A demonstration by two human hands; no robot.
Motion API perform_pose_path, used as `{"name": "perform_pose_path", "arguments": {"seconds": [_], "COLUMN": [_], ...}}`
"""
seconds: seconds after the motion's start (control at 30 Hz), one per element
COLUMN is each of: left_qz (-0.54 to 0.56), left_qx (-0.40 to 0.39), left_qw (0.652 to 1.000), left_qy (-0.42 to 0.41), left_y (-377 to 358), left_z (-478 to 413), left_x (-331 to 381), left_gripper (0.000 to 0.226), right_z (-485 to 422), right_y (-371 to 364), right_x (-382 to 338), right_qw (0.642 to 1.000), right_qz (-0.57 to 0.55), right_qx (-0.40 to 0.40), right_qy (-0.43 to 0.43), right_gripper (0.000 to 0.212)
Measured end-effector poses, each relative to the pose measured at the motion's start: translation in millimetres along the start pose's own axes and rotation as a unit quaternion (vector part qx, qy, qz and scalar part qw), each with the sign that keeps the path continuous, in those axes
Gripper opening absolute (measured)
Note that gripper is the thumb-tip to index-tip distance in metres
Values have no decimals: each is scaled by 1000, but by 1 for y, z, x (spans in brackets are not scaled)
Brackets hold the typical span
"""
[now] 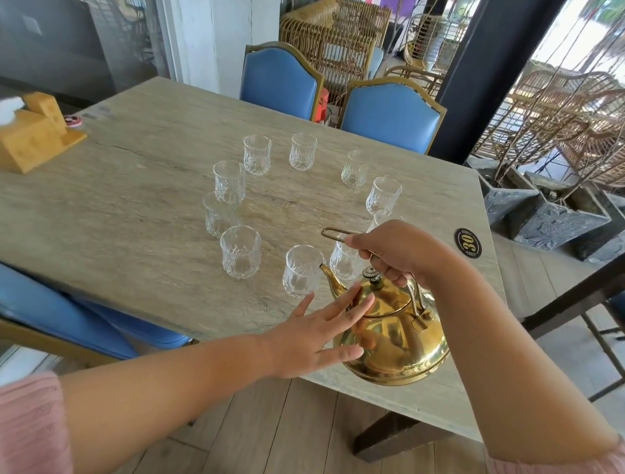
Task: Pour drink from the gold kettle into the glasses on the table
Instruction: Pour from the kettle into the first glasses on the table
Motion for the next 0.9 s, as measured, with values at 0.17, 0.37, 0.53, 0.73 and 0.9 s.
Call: {"name": "perform_pose_path", "arguments": {"seconds": [0.17, 0.37, 0.53, 0.73, 0.9], "left_qz": [-4, -7, -7, -30, -21], "left_qx": [1, -3, -10, -31, -38], "left_qw": [1000, 1000, 1000, 999, 999], "left_qy": [3, 2, -1, -13, -27], "left_y": [0, -1, -1, 1, 3], "left_z": [1, 1, 2, -1, -3], "left_x": [-1, -2, -4, -8, -9], "left_gripper": [66, 66, 66, 68, 68], "right_z": [0, -1, -1, 1, 7], "right_y": [-1, -3, -3, -3, 3], "right_x": [-1, -2, 0, 9, 22], "right_qw": [1000, 1000, 1000, 999, 994], "right_qz": [8, 19, 9, -38, -93], "right_qx": [-3, -4, 2, 15, 35], "right_qy": [0, -4, -9, -25, -42], "right_gripper": [35, 35, 35, 39, 42]}}
Point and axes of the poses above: each hand's wrist, its own z-axis away from the middle knuckle, its own y-axis out of the back of the hand, x = y × z, the point moved 8 cm from there along -z, towards the middle knuckle, and after that the axes turned 1 degree about x, right-handed, at the moved point
